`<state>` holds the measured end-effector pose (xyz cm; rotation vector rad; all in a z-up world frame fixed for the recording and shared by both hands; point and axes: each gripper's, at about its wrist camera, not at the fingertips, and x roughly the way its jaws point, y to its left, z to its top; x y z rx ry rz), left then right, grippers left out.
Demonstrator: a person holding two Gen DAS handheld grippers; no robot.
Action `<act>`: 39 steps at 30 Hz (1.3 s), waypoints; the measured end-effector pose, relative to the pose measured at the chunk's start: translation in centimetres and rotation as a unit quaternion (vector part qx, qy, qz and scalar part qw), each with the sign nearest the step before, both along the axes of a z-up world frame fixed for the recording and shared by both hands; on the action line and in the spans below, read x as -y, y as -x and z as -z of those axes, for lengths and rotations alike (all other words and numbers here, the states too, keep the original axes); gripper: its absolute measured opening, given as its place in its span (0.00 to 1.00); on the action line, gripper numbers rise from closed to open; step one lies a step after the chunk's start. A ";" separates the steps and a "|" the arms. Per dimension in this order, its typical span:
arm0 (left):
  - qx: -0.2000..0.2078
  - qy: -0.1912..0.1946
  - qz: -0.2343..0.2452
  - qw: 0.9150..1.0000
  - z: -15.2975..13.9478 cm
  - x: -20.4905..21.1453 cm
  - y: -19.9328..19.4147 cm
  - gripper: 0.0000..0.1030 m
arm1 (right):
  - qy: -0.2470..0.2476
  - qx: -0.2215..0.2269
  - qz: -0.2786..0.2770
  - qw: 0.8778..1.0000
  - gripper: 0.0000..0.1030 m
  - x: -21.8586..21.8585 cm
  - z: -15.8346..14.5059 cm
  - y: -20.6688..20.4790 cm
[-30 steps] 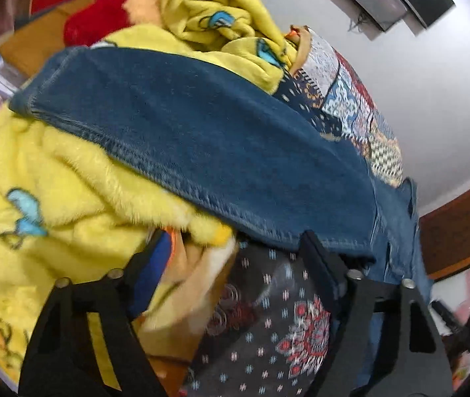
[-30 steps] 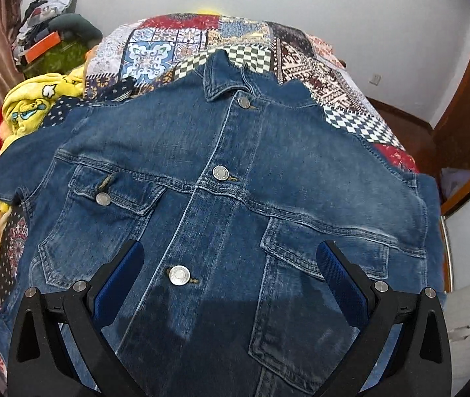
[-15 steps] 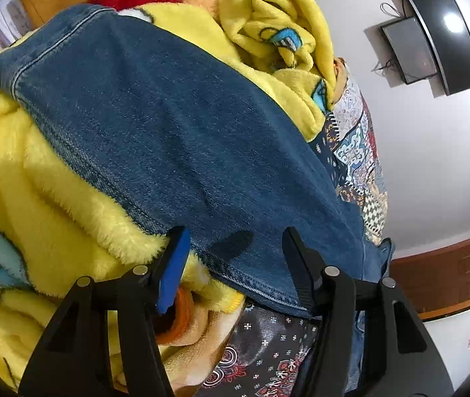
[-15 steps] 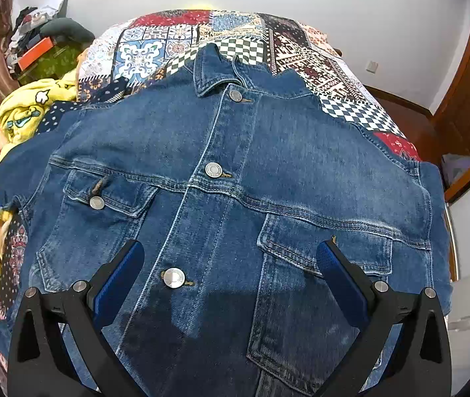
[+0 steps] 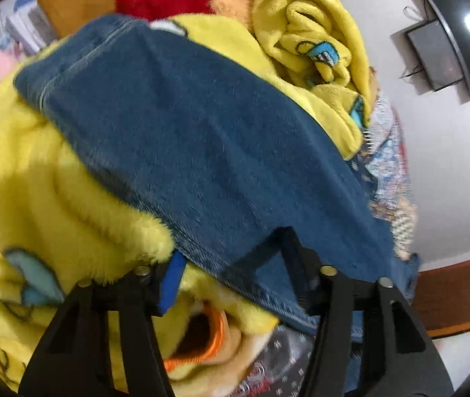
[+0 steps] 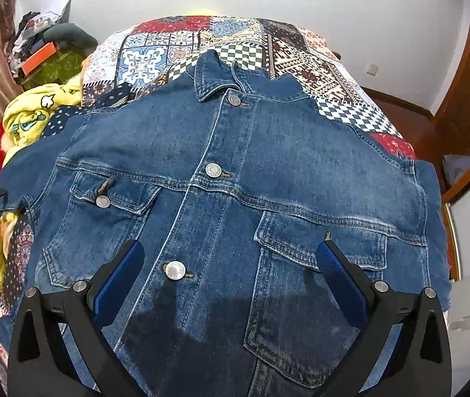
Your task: Fold large clothes
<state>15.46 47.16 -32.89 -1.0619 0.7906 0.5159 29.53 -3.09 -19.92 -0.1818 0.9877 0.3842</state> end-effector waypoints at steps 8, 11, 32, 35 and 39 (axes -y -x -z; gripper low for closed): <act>-0.069 -0.231 0.059 0.969 -8.4 4.1 -5.1 0.12 | -0.002 0.000 0.008 1.000 1.00 1.3 -0.8 0.1; -0.018 -0.266 0.077 0.961 -13.4 6.0 -6.3 0.11 | -0.004 0.006 0.012 1.000 1.00 2.1 -1.4 0.1; 0.077 -0.307 0.443 0.839 -18.1 40.0 -24.9 0.10 | -0.022 0.049 0.055 0.997 1.00 10.4 -4.9 0.8; 0.042 -0.290 0.487 0.823 -13.9 44.2 -24.7 0.10 | -0.017 0.047 0.063 0.997 1.00 11.5 -4.7 0.9; 0.000 -0.293 0.518 0.804 -10.5 46.7 -24.1 0.10 | -0.009 0.042 0.069 0.997 1.00 12.8 -4.4 1.0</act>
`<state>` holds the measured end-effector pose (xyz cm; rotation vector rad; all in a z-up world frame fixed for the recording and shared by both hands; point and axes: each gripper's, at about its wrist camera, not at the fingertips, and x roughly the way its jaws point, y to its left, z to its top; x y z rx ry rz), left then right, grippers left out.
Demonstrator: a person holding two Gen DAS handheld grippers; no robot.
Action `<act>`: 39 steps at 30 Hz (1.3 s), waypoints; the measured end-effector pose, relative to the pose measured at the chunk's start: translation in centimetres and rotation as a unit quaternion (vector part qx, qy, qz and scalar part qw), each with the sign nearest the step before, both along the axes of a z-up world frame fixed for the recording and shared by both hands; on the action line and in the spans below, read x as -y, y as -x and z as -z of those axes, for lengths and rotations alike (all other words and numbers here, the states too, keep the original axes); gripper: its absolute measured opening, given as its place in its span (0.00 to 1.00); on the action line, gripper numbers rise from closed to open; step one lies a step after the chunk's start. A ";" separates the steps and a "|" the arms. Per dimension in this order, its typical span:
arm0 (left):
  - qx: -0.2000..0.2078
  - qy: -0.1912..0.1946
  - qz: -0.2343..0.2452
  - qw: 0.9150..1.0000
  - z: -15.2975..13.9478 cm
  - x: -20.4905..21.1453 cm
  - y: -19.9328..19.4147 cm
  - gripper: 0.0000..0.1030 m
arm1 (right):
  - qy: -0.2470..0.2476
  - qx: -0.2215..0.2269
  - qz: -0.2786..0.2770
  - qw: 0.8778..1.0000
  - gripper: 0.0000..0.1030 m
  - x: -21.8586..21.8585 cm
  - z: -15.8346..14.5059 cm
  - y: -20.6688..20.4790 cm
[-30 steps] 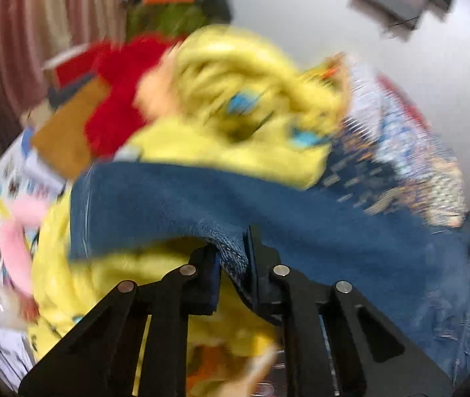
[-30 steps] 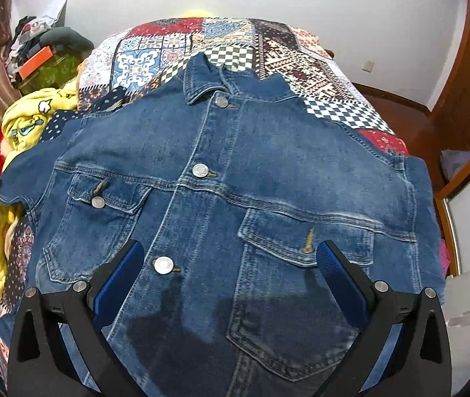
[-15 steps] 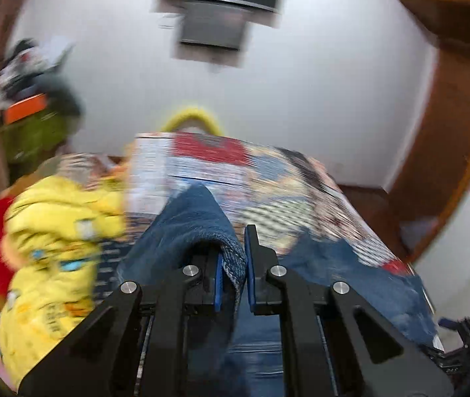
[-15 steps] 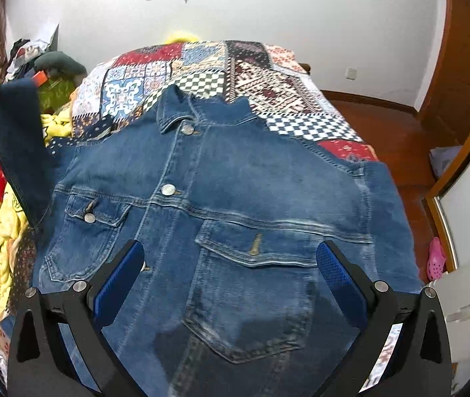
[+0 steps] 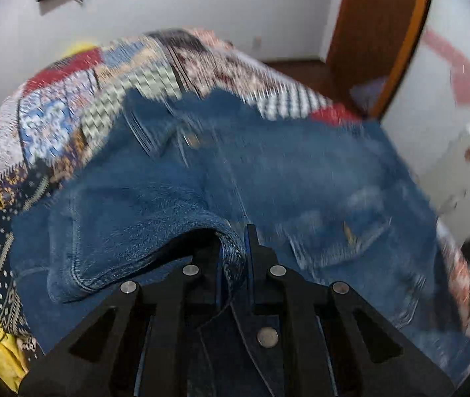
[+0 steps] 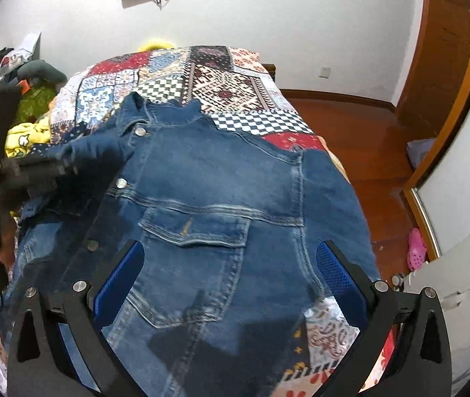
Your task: Fold large clothes
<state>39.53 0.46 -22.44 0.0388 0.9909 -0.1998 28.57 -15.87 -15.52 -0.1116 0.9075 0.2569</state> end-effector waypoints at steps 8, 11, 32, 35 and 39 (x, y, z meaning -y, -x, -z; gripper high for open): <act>-0.070 0.016 0.021 0.997 2.3 0.2 2.5 0.46 | 0.010 -0.003 -0.008 1.000 1.00 -0.6 0.2 0.0; -0.060 0.026 0.026 0.998 1.0 -1.1 4.0 0.54 | 0.018 0.004 -0.026 0.999 1.00 -1.8 -0.2 0.2; 0.002 0.005 -0.187 0.982 -0.8 -22.4 12.7 0.76 | 0.078 0.001 -0.227 0.971 1.00 -22.0 2.8 -2.2; -0.009 0.016 -0.198 0.980 0.2 -23.5 13.2 0.76 | 0.105 -0.014 -0.248 0.963 0.99 -24.9 4.8 -2.7; -0.017 0.020 -0.204 0.979 1.4 -24.3 13.5 0.76 | 0.150 -0.013 -0.275 0.950 0.98 -26.9 6.7 -3.0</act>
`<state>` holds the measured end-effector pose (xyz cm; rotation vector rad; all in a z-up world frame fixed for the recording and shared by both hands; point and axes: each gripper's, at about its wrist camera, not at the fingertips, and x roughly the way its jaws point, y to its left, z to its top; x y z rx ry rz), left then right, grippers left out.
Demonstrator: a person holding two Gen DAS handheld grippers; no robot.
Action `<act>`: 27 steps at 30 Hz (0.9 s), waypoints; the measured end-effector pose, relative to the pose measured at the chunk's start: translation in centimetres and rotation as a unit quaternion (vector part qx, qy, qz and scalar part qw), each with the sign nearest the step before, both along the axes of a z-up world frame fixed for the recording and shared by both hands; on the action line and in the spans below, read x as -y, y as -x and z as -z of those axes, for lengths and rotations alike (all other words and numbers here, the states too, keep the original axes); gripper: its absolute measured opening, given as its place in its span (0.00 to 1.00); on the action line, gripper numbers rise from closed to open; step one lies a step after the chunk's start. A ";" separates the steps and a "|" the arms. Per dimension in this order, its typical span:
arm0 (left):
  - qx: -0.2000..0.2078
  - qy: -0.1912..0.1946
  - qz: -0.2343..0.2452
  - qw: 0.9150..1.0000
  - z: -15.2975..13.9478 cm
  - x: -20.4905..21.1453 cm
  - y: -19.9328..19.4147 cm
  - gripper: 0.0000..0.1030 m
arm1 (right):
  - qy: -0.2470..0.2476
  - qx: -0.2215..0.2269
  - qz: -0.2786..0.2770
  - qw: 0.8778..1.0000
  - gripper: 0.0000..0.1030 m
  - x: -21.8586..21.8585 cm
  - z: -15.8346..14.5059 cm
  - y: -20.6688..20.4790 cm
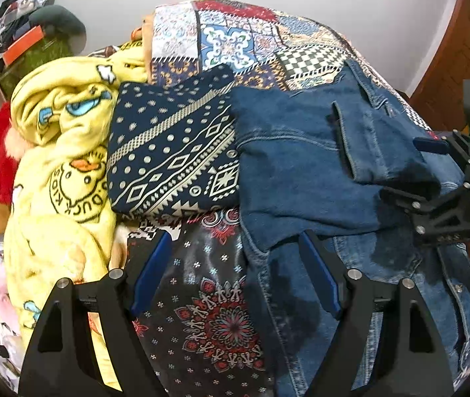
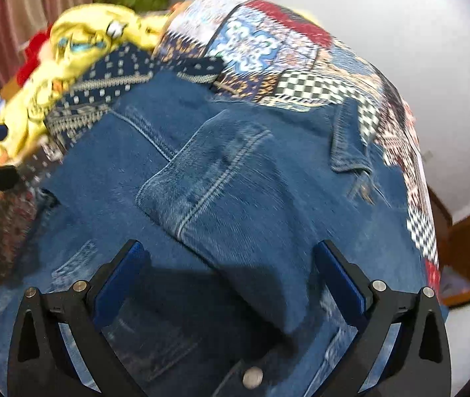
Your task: Fold large clothes
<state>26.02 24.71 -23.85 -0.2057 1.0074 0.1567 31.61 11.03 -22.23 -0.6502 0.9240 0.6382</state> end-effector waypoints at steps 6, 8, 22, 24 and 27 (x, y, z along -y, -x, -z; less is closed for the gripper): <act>-0.005 0.014 -0.004 1.000 0.9 0.0 -0.2 0.76 | -0.005 -0.023 -0.007 1.000 0.82 0.6 1.1 -1.5; -0.006 0.016 -0.004 1.000 0.9 0.3 -0.4 0.76 | -0.012 -0.034 -0.007 0.999 0.60 0.9 1.0 -1.6; 0.027 -0.011 0.019 0.999 -2.9 4.0 -1.4 0.76 | -0.107 0.015 0.063 0.992 0.03 7.4 -6.6 -2.9; 0.031 -0.005 0.023 0.999 -3.3 4.6 -1.8 0.76 | -0.121 0.020 0.077 0.989 0.03 8.9 -7.7 -3.3; 0.027 0.019 0.023 0.999 -3.3 5.4 -2.6 0.76 | -0.132 0.027 0.095 0.986 0.03 11.6 -9.0 -3.6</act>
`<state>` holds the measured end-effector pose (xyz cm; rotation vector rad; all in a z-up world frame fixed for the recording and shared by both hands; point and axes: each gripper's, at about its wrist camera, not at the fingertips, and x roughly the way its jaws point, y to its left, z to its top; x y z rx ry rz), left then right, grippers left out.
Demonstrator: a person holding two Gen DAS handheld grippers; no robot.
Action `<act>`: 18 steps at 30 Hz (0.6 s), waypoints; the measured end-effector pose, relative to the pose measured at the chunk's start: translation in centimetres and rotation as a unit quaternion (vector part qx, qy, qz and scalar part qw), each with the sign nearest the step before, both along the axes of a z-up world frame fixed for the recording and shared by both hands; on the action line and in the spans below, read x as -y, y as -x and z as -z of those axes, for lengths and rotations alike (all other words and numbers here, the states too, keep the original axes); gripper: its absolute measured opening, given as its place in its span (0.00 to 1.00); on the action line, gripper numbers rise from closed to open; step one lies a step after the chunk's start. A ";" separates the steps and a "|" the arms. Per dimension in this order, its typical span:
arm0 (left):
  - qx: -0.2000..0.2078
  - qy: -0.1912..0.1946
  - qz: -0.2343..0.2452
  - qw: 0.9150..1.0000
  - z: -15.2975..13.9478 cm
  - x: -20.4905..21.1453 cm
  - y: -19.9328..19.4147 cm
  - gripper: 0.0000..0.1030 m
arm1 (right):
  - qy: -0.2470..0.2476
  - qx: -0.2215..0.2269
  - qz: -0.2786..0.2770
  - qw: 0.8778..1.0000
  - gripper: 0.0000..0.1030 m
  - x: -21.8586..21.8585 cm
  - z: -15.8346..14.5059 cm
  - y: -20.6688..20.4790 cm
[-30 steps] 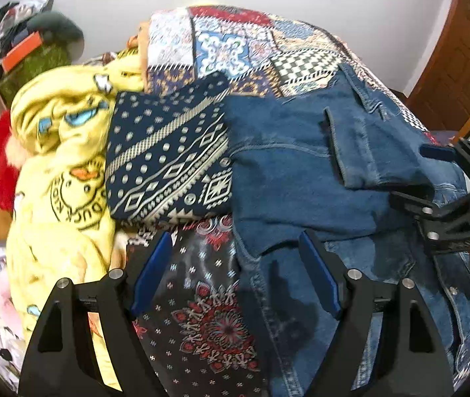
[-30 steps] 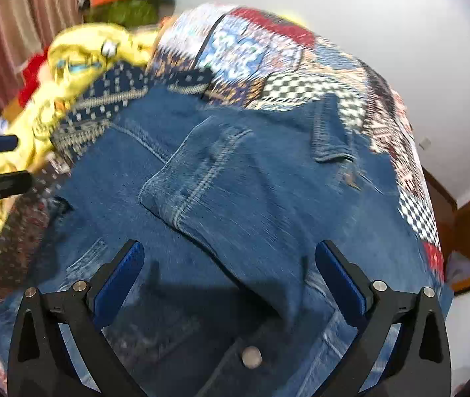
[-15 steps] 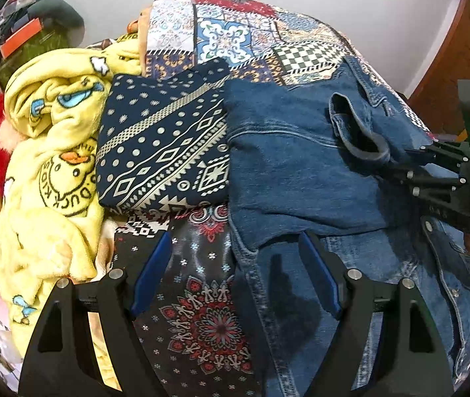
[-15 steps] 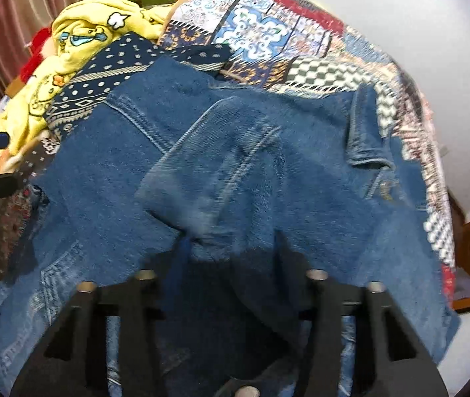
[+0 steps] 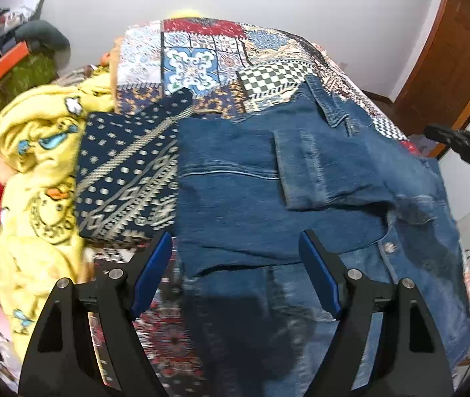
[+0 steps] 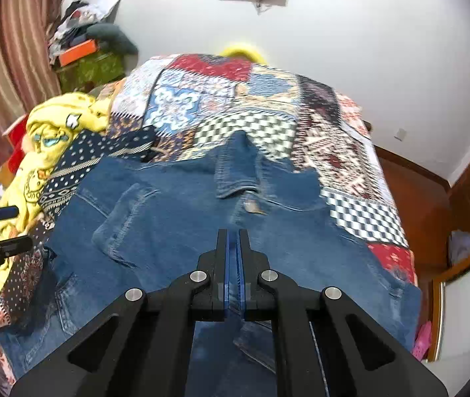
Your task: Fold large clothes
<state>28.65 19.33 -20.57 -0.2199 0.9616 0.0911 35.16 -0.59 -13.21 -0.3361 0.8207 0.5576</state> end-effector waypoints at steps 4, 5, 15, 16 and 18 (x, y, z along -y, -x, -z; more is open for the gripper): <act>-0.004 0.065 0.014 0.998 0.3 1.4 -1.4 0.76 | 0.014 0.013 0.006 1.000 0.12 2.1 0.3 1.1; -0.006 0.090 0.024 0.996 0.4 2.0 -1.9 0.76 | 0.017 0.008 0.008 1.000 0.30 2.5 0.6 1.1; -0.038 0.272 0.034 0.961 4.1 5.0 -7.9 0.76 | 0.038 -0.004 0.069 0.997 0.80 8.4 3.5 2.0; -0.043 0.290 0.023 0.956 4.8 4.9 -8.5 0.76 | 0.040 -0.002 0.071 0.997 0.80 9.0 3.6 2.1; -0.053 0.327 -0.003 0.943 6.5 4.3 -9.6 0.76 | 0.042 0.002 0.075 0.996 0.80 9.9 3.6 2.4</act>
